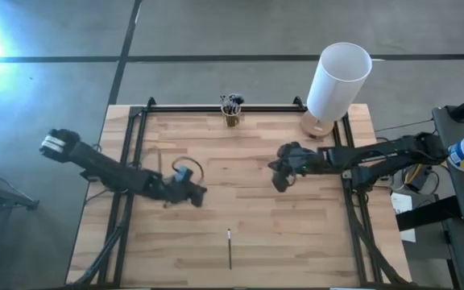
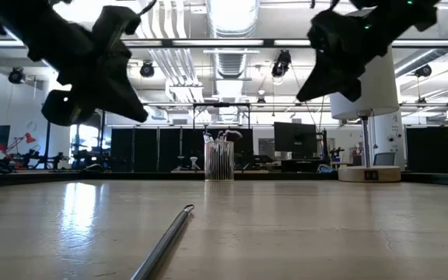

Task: Put items in baskets/containers
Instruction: Put the black eyeshadow brush into the yellow pen holder

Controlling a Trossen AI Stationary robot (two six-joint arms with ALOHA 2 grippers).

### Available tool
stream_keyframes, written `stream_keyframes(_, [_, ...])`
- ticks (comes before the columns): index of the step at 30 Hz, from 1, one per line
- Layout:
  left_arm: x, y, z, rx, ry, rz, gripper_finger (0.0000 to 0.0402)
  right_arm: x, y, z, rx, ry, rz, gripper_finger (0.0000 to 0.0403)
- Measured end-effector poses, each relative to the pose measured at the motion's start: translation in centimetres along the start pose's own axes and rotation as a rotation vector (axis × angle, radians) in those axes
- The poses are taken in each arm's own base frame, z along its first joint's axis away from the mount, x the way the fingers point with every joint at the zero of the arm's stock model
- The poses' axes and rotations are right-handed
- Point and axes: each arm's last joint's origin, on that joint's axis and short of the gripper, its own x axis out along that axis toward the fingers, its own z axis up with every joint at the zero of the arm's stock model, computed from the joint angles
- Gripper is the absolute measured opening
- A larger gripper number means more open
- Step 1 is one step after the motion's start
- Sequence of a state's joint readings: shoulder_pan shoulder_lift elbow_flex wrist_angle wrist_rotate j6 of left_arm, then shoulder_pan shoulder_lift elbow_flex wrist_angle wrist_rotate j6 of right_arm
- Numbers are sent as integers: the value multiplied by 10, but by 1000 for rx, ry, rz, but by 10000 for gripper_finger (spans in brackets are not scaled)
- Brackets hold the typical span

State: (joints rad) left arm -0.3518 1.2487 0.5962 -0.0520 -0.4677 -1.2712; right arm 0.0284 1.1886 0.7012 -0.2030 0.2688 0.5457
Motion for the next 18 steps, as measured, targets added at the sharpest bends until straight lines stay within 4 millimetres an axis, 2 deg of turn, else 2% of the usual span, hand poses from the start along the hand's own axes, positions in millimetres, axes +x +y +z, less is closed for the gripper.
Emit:
stream_keyframes(8, [42,-59,-34,-54,78,188,9,-22,-14,-16,-6,-81,35,8])
stream_keyframes(12, [61,-79,-43,-123,139,220,10,-29,-18,-20,1,-112,55,8])
stream_keyframes(18, [78,-100,-50,-157,212,327,16,-33,-22,-23,2,-124,64,8])
